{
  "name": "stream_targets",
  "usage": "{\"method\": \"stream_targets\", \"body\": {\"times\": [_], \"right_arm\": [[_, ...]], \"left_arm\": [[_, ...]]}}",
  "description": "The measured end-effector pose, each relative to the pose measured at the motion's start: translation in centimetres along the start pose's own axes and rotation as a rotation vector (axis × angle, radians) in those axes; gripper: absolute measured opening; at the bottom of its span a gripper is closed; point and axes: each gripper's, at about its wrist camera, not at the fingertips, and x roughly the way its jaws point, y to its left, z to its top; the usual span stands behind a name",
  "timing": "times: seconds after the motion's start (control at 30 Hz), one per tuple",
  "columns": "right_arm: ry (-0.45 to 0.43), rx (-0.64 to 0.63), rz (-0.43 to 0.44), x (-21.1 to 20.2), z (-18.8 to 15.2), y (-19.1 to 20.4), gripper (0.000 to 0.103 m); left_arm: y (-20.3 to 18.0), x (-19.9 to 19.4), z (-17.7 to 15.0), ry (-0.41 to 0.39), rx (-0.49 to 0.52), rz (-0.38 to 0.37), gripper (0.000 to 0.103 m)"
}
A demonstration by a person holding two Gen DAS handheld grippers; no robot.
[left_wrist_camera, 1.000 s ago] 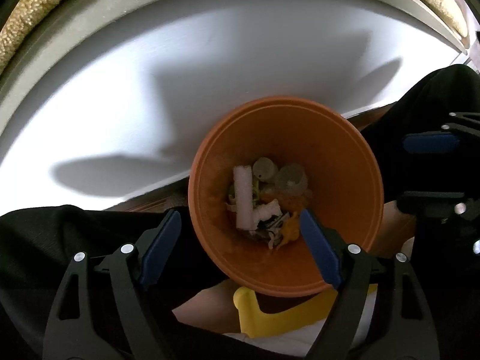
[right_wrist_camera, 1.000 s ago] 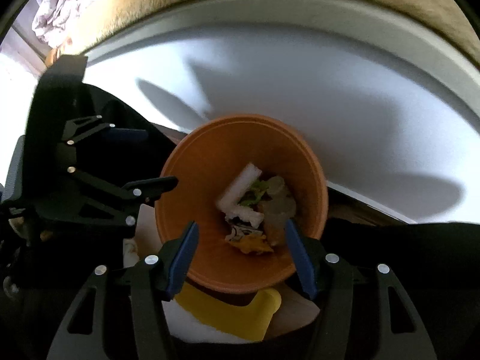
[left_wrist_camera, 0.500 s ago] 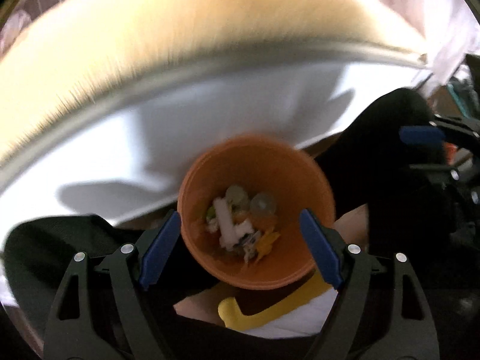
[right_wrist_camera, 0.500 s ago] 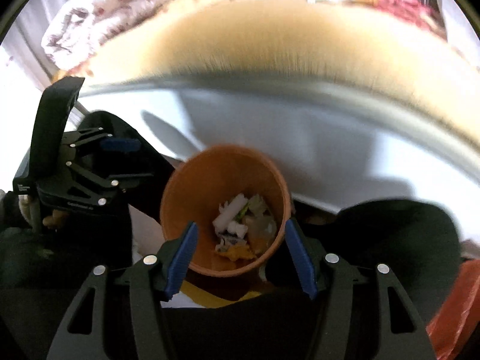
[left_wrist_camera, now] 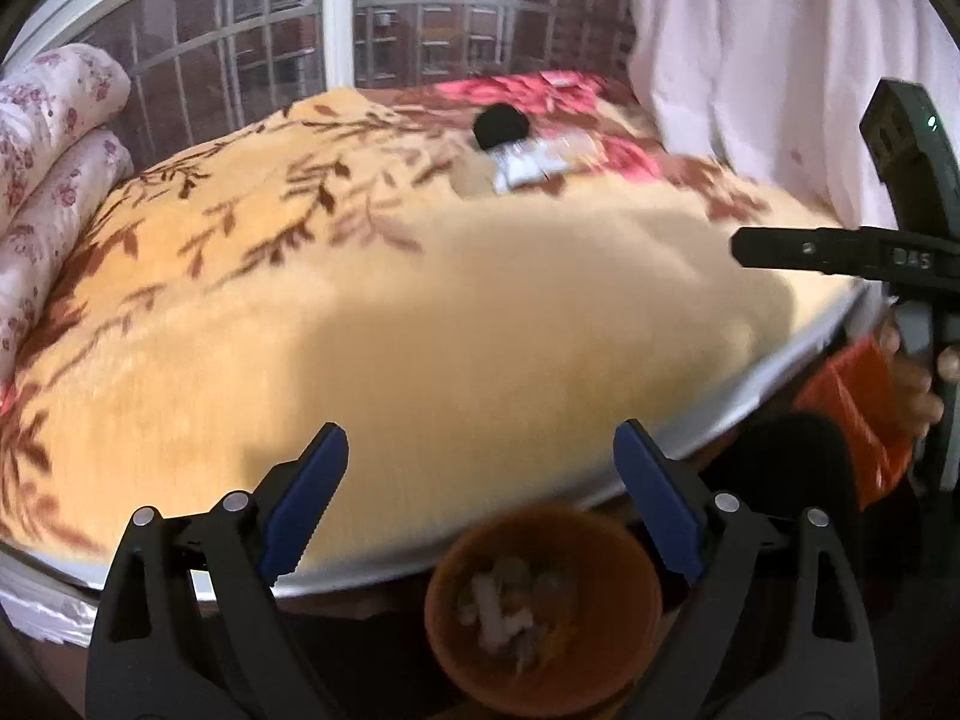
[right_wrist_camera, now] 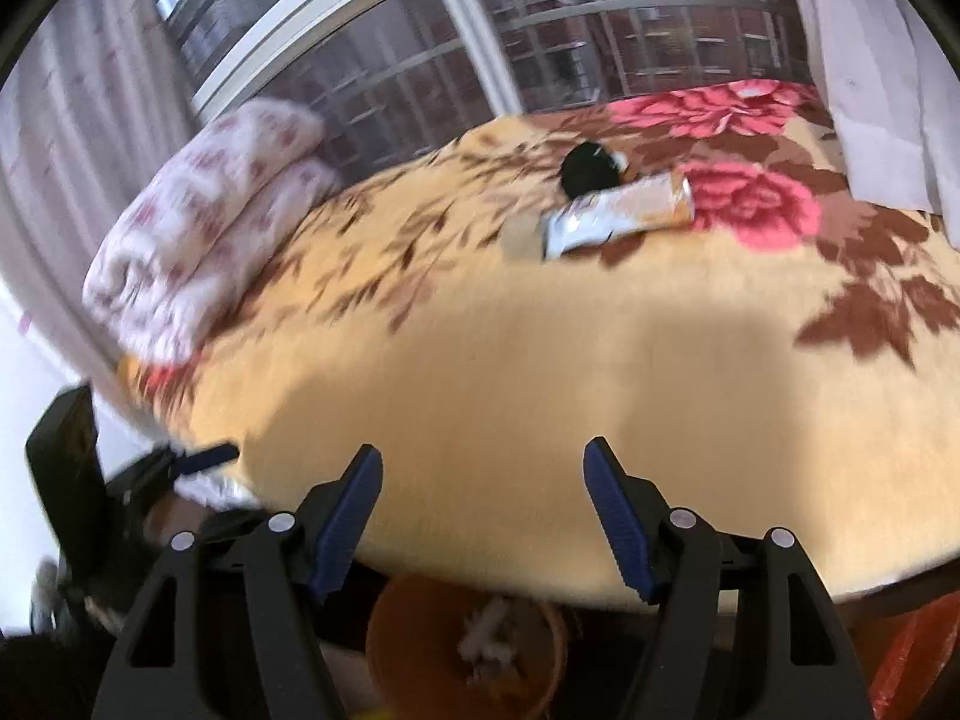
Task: Collect trash
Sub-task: 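Grasp the orange snack bag with the right gripper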
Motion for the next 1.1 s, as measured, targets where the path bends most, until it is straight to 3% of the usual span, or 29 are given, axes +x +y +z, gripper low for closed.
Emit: {"method": "stream_targets", "body": {"times": [0.13,0.43,0.57,0.7,0.87,1.0,1.1], "right_arm": [[-0.034,0.120,-0.025,2.8,3.6,-2.1,0.074],[-0.041,0.473,-0.072,10.8,9.3,-8.4,0.074],[-0.058,0.611,-0.080,13.5,10.8,-10.5,0.077],[-0.083,0.677,-0.102,15.8,12.3,-11.5,0.077],[-0.114,0.724,-0.164,17.9,13.9,-11.8,0.078],[-0.128,0.689,-0.242,18.7,14.7,-11.1,0.064],[-0.161,0.675,-0.232,18.0,14.4,-10.8,0.047]], "left_arm": [[0.6,2.1,3.8,-0.021,-0.050,-0.002,0.088],[1.8,9.5,11.0,-0.033,-0.092,0.118,0.088],[3.0,12.6,12.0,0.011,-0.141,0.130,0.088],[4.4,14.0,11.7,0.053,-0.207,0.077,0.088],[5.2,14.2,11.2,0.047,-0.253,0.022,0.088],[4.9,14.3,11.1,0.048,-0.242,0.015,0.088],[4.7,14.2,10.9,0.048,-0.231,0.019,0.088]]}}
